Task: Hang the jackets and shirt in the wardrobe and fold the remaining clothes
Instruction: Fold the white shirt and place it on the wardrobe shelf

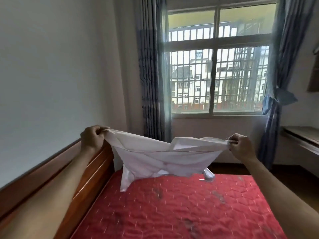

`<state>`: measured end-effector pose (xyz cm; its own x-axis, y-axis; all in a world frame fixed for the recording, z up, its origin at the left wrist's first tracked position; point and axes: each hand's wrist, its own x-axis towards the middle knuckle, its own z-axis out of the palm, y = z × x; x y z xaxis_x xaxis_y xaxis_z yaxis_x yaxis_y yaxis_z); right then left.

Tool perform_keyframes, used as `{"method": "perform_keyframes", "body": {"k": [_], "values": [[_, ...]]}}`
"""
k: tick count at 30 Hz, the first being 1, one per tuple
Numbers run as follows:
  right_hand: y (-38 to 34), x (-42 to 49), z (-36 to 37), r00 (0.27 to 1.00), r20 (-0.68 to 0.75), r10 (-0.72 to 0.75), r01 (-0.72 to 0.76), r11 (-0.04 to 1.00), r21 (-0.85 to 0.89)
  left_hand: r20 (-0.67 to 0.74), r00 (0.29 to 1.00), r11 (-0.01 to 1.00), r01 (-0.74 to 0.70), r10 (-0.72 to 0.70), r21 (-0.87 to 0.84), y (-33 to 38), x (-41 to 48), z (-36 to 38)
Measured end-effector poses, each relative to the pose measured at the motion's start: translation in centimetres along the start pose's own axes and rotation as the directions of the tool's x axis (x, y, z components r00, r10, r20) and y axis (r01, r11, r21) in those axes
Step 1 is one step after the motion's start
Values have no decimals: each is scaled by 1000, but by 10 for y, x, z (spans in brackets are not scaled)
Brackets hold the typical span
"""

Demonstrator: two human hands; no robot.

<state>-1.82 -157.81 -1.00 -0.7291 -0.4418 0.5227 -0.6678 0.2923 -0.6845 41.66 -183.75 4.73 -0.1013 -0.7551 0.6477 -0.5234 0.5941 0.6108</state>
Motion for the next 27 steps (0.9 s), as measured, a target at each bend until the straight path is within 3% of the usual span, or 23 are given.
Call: {"method": "perform_keyframes", "body": {"k": [6,11,20,23,27], "values": [[94,-146,49,965,199,168,-154,984,-84,216,951,974,224,-223,19,-121,-147,63],[226,-289,127,907,299,298,-253,951,-180,254,901,935,321,-351,154,-212,-325,126],[413,-533,221,841,329,429,-317,884,-342,384,724,818,484,-574,311,-391,-635,194],[464,-596,227,809,344,476,-334,855,-398,419,632,758,572,-651,314,-426,-713,197],[504,-661,209,774,327,541,-364,804,-470,457,586,743,555,-669,374,-444,-783,187]]}}
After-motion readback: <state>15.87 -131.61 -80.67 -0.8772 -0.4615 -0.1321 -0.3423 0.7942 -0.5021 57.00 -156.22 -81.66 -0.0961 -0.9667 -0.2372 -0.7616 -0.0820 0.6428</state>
